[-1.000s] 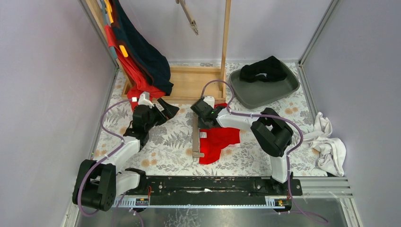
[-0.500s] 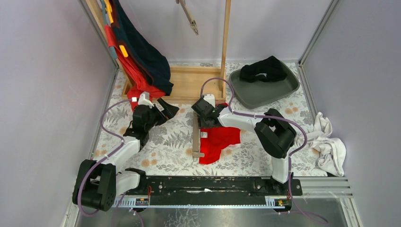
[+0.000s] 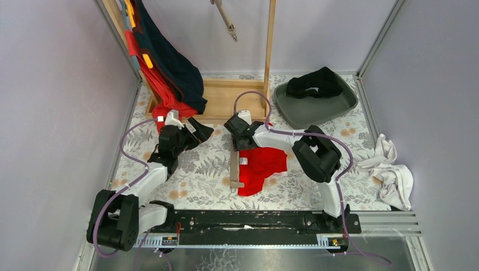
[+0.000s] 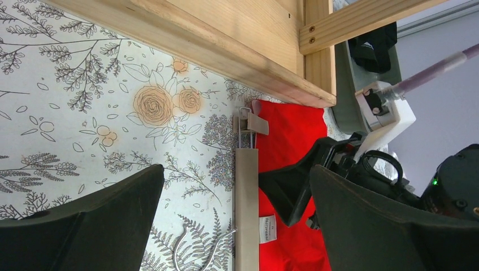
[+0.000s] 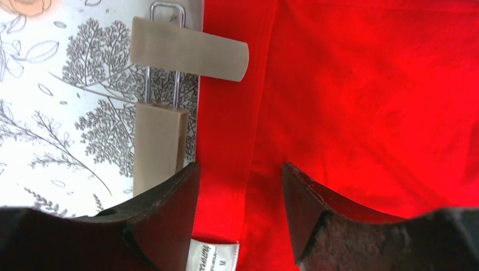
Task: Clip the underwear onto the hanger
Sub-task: Pick up the hanger at the center of the board.
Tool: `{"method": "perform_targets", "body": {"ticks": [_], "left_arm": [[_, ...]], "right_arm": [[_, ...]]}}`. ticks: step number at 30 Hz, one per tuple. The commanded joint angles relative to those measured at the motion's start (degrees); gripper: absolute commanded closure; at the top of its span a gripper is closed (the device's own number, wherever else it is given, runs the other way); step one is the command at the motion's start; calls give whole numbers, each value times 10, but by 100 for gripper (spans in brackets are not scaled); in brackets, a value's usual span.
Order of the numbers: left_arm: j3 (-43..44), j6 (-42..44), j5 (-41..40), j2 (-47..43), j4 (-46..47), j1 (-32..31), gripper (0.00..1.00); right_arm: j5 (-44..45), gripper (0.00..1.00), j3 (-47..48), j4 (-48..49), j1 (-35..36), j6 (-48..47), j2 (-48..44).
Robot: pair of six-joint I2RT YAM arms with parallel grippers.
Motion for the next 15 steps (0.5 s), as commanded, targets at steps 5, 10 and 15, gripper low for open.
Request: {"method": "perform_targets", "body": {"ticks": [5, 10, 15], "left_arm": [[13, 16, -11, 2, -1, 5, 0], [13, 16, -11, 8, 2, 4, 0], [13, 17, -14, 9, -1, 4, 0]], "right_arm": [[-36, 35, -4, 11, -23, 8, 1], [-78, 46, -10, 19, -33, 7, 15], [-104, 84, -17, 25, -36, 7, 18]]}}
